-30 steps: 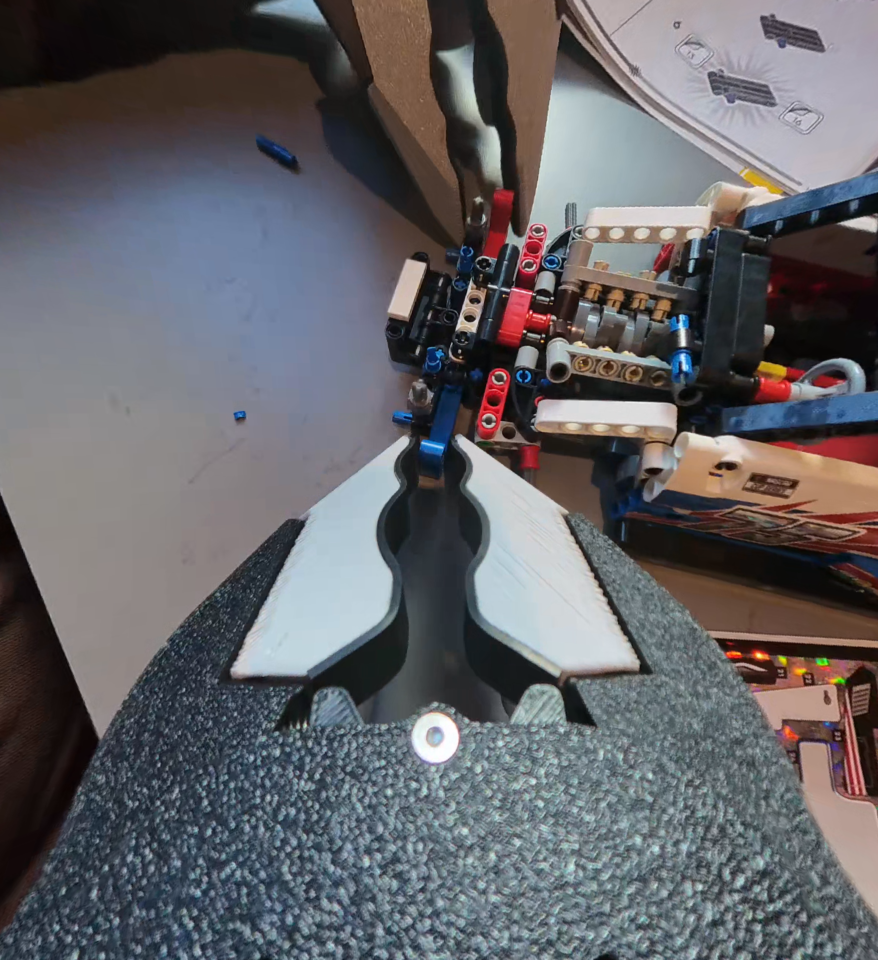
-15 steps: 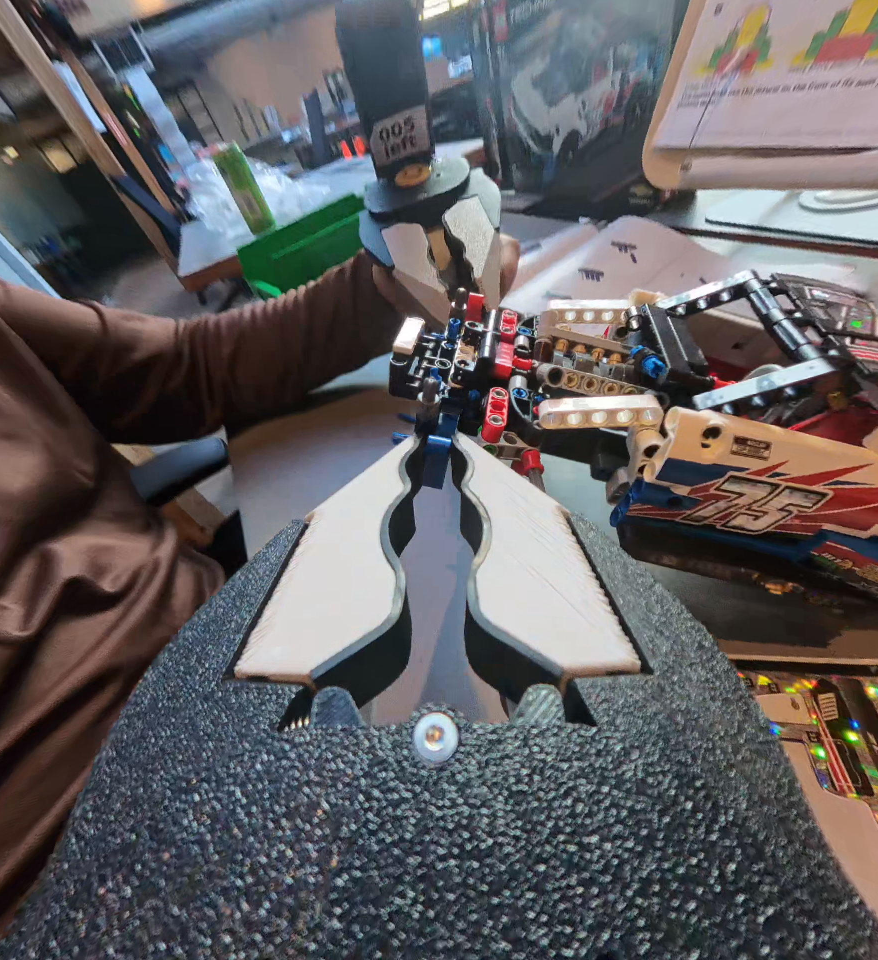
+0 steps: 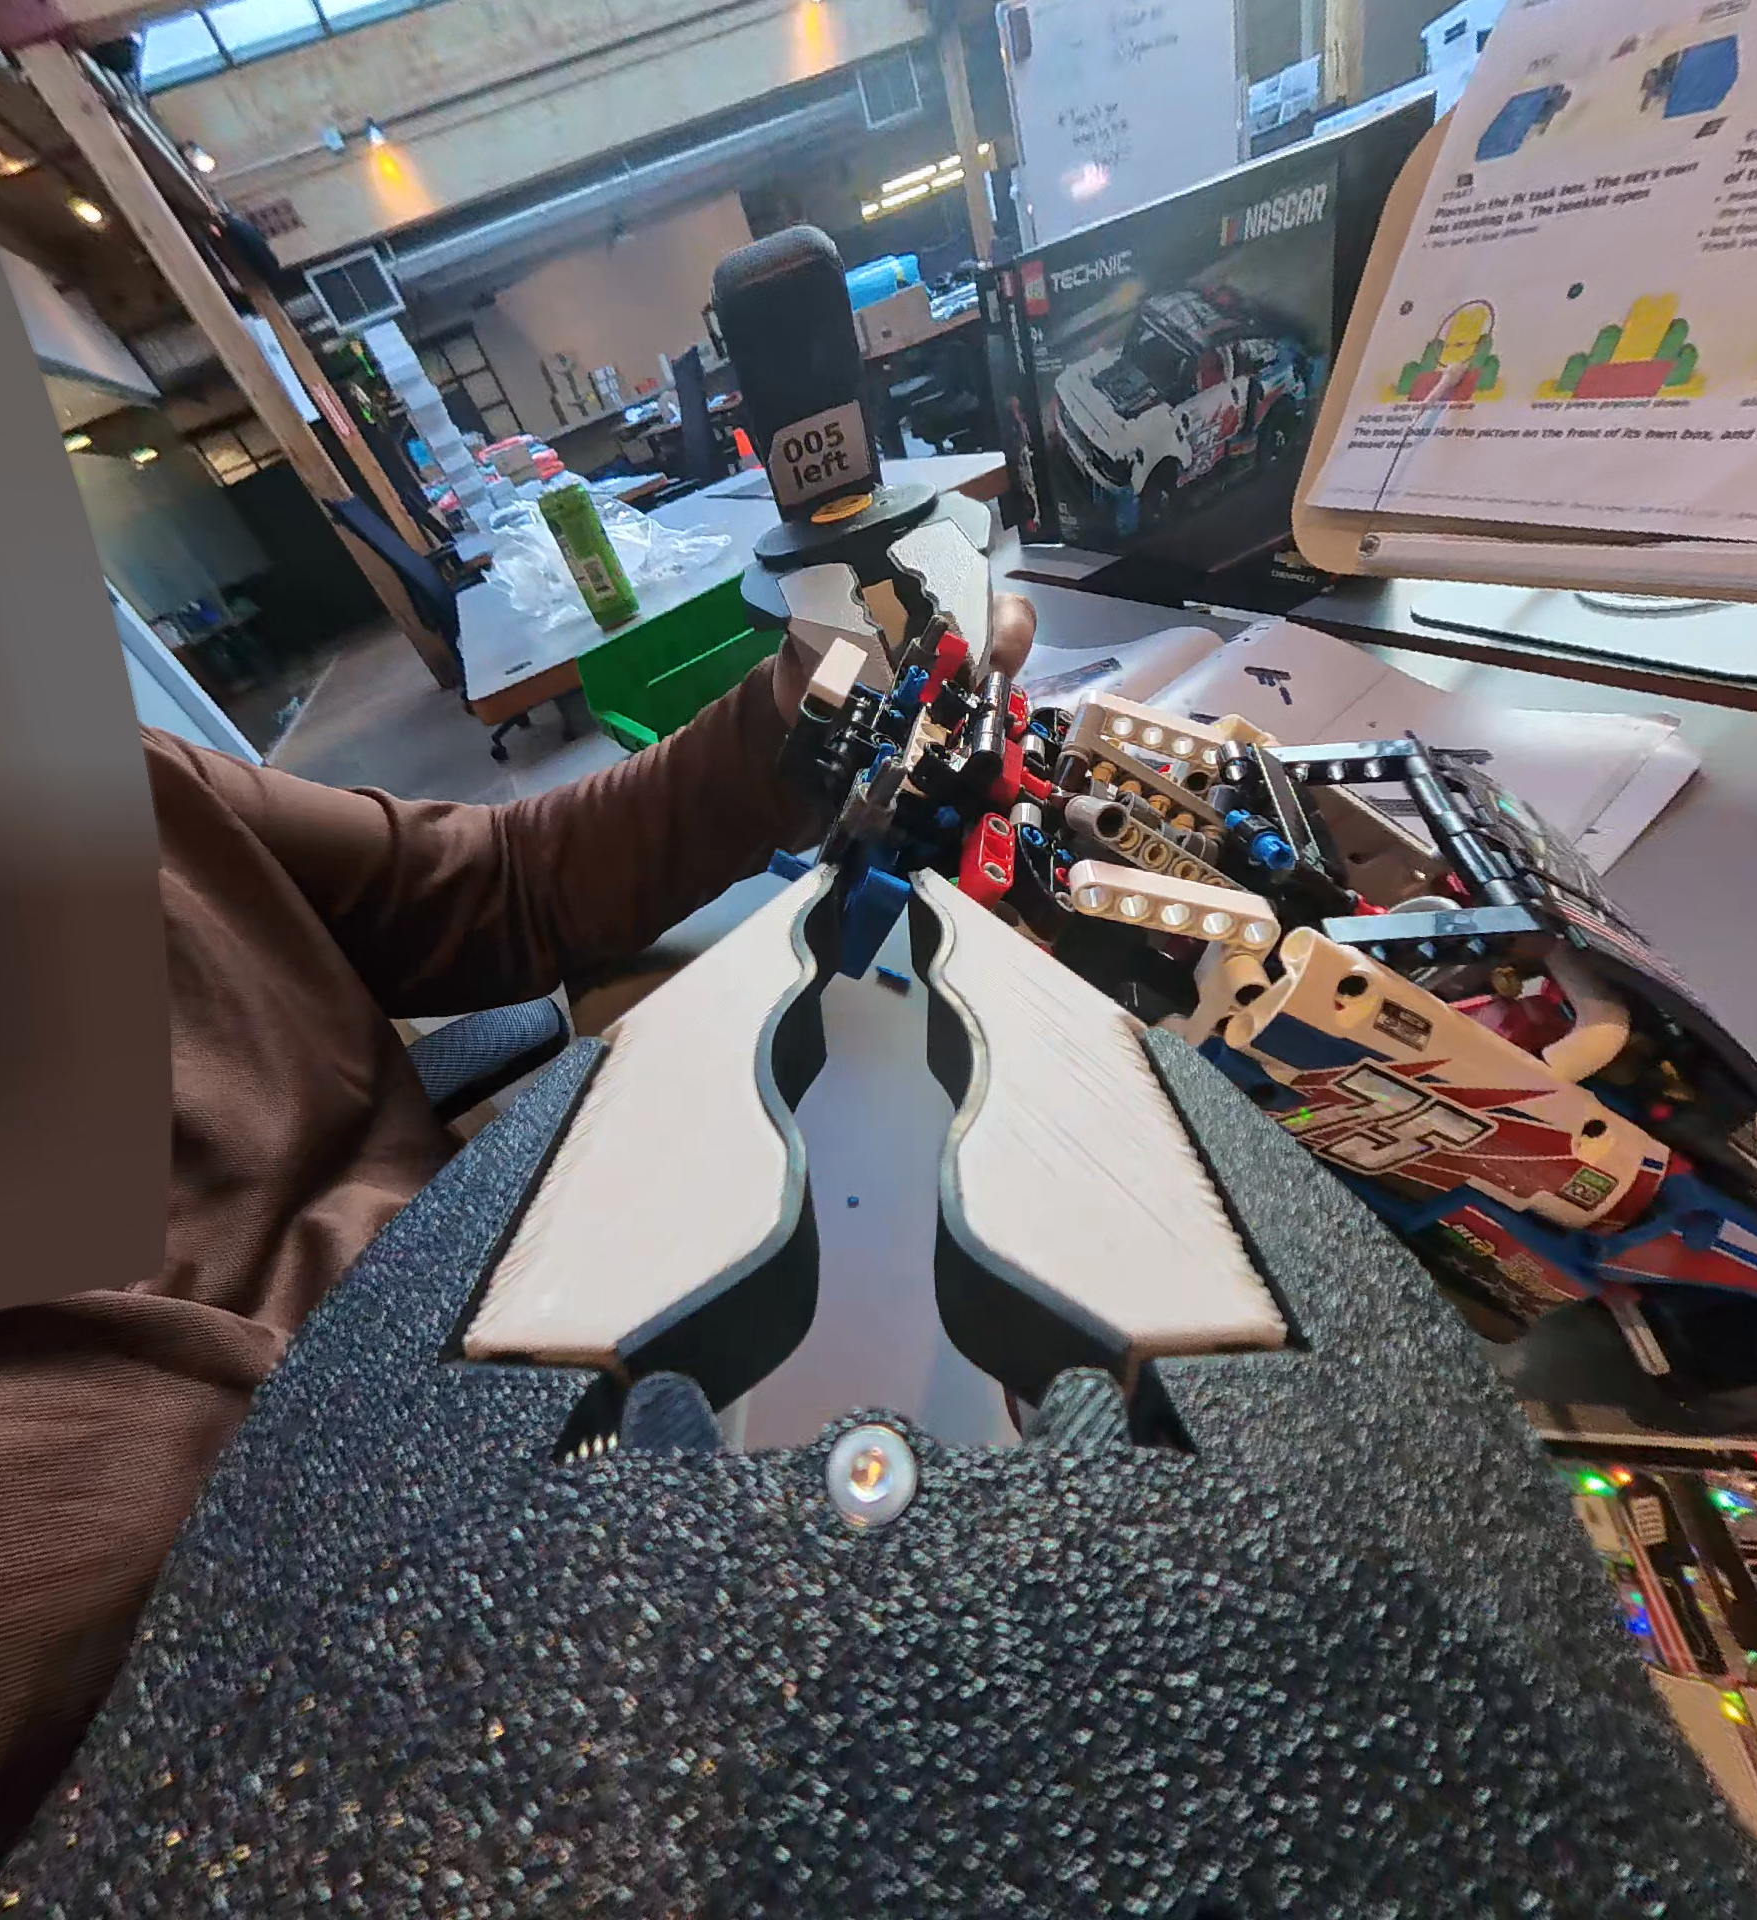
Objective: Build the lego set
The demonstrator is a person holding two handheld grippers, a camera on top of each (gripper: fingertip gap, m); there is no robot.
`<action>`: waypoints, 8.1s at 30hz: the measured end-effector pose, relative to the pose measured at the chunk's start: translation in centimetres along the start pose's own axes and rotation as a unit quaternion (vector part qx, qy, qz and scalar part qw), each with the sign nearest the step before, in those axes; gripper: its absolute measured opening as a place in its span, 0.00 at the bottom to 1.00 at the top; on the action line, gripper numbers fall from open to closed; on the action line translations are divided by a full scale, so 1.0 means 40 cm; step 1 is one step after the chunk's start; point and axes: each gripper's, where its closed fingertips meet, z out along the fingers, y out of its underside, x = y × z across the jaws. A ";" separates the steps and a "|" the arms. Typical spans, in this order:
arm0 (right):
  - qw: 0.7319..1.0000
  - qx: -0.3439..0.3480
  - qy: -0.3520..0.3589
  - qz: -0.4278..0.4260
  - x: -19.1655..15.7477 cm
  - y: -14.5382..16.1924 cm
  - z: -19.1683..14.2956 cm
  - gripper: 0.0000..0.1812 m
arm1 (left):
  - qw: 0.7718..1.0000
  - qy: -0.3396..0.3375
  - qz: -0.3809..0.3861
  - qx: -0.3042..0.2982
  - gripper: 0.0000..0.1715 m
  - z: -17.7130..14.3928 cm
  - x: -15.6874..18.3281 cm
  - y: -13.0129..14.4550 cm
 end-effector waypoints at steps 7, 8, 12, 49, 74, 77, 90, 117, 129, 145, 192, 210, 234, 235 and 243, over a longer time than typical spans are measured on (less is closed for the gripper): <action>1.000 0.010 -0.011 0.015 -0.002 -0.003 -0.004 0.07 | 1.000 0.000 0.003 -0.001 0.08 0.002 0.003 -0.004; 1.000 0.010 -0.011 0.015 -0.002 -0.002 -0.003 0.07 | 1.000 0.001 0.002 -0.001 0.08 0.002 0.004 -0.003; 1.000 0.011 -0.012 0.015 -0.003 -0.003 -0.004 0.07 | 1.000 0.002 0.001 0.000 0.08 0.002 0.004 -0.004; 0.999 -0.021 -0.027 -0.002 -0.016 0.042 0.018 0.06 | 0.998 0.046 -0.006 -0.031 0.07 -0.013 0.020 0.041; 0.959 -0.279 -0.037 -0.008 -0.002 0.448 0.112 0.05 | 0.957 -0.019 -0.041 -0.288 0.04 -0.041 0.066 0.448; 0.957 -0.287 -0.036 -0.021 -0.002 0.453 0.110 0.04 | 0.949 -0.031 -0.021 -0.312 0.05 -0.039 0.066 0.467; 0.988 -0.143 -0.046 -0.044 0.017 0.333 0.083 0.01 | 0.950 -0.102 -0.041 -0.291 0.11 -0.074 0.031 0.453; 0.988 -0.112 0.014 -0.109 0.057 0.305 0.093 0.03 | 0.934 -0.060 -0.150 -0.318 0.16 -0.275 0.088 0.439; 0.990 -0.100 0.032 -0.092 0.084 0.290 0.093 0.03 | 0.906 -0.058 -0.107 -0.405 0.02 -0.245 0.112 0.502; 0.985 -0.097 0.052 -0.134 0.084 0.287 0.092 0.02 | 0.962 -0.120 0.098 -0.224 0.02 -0.096 0.039 0.362; 0.978 -0.091 0.039 -0.185 -0.008 0.282 0.218 0.02 | 0.926 -0.175 0.288 -0.168 0.01 0.040 0.129 0.286; 0.987 -0.060 0.023 -0.147 -0.009 0.265 0.209 0.02 | 0.917 -0.201 0.295 -0.176 0.01 0.040 0.109 0.295; 0.904 -0.064 0.218 -0.361 0.013 0.166 0.221 0.09 | 0.905 -0.032 -0.368 0.211 0.01 0.026 0.077 0.138; 0.905 -0.058 0.220 -0.359 0.012 0.163 0.221 0.09 | 0.896 -0.020 -0.386 0.219 0.01 0.027 0.079 0.139; 0.901 -0.056 0.197 -0.382 0.005 0.164 0.221 0.10 | 0.869 0.027 -0.434 0.234 0.01 0.023 0.084 0.141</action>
